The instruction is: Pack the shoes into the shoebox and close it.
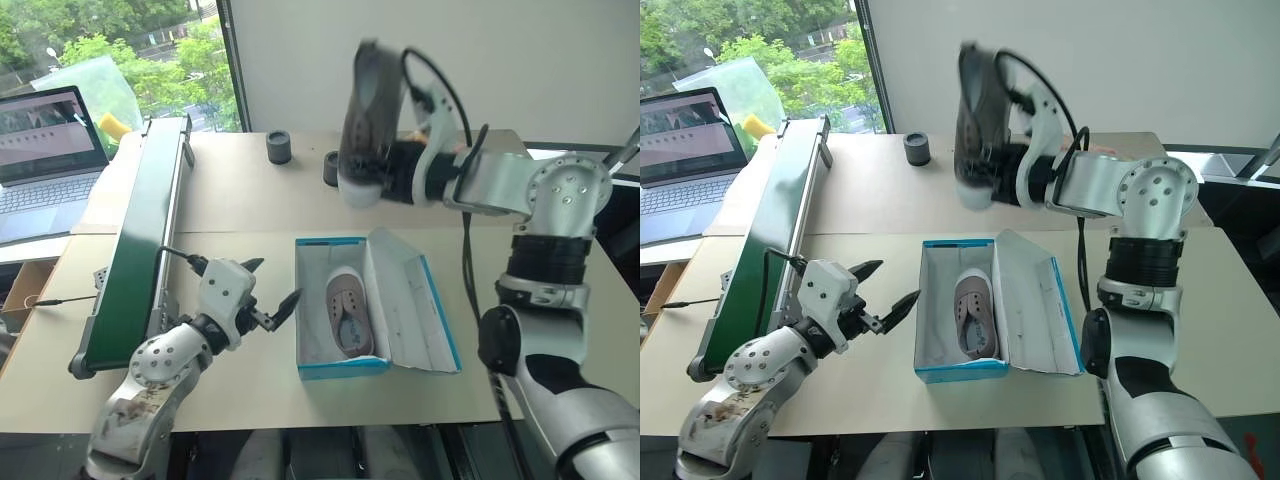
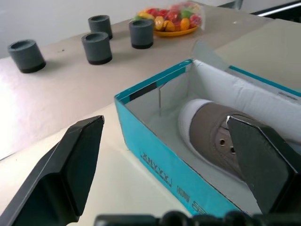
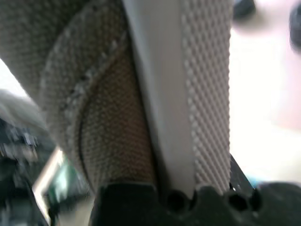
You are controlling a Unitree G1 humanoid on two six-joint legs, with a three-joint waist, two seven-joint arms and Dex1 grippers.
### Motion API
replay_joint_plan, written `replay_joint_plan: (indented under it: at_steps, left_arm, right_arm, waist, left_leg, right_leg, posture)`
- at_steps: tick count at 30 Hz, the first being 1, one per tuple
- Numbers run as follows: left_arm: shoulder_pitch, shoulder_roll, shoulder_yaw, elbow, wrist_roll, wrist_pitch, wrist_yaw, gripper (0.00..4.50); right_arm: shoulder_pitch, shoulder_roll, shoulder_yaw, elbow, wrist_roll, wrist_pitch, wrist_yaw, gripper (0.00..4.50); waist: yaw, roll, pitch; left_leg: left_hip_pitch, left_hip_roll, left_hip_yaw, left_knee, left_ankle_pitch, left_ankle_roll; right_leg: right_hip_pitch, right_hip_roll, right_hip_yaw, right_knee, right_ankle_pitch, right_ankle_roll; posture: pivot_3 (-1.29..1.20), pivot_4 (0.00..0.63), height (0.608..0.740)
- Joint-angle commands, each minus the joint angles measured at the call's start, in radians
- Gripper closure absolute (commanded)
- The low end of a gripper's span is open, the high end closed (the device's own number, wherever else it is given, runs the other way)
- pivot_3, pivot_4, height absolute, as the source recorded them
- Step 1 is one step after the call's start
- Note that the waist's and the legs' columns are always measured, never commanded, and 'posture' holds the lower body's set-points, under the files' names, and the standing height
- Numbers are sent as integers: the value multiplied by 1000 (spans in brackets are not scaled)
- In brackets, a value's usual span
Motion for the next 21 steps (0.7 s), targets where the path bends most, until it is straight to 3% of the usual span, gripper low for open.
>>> replay_joint_plan:
  at_steps: [1,4,9,18,21]
  left_arm:
    - [-18,44,2,-42,-23,-4,-45,19]
    - [-40,48,5,-34,-33,-2,-45,19]
    - [-32,61,-18,-39,-26,-16,-61,19]
    - [79,199,75,-75,-67,-39,-189,19]
    - [115,244,137,-74,-75,-49,-224,19]
  right_arm:
    - [-5,-116,158,45,343,51,-90,3383]
    - [25,-220,353,51,595,9,-111,3383]
    - [126,-233,484,57,610,-17,-49,3383]
    - [281,-95,457,17,610,-139,-258,3383]
    - [337,23,402,-17,610,-200,-409,3383]
  waist:
    - [1,0,0]
    - [0,0,0]
    - [-4,0,0]
    - [-4,0,0]
    - [-1,-2,-1]
  left_leg:
    - [0,0,0,0,0,0]
    - [-1,0,0,0,0,0]
    - [0,1,1,0,0,1]
    - [-1,3,0,0,0,1]
    - [-1,3,0,0,0,1]
  right_leg:
    - [0,0,0,0,0,0]
    - [0,0,0,-1,0,0]
    - [1,1,0,-1,0,0]
    - [-1,2,1,0,0,0]
    - [-1,2,0,0,0,0]
  posture:
    - [0,150,740]
    - [0,150,740]
    - [0,150,740]
    - [0,150,740]
    - [0,150,740]
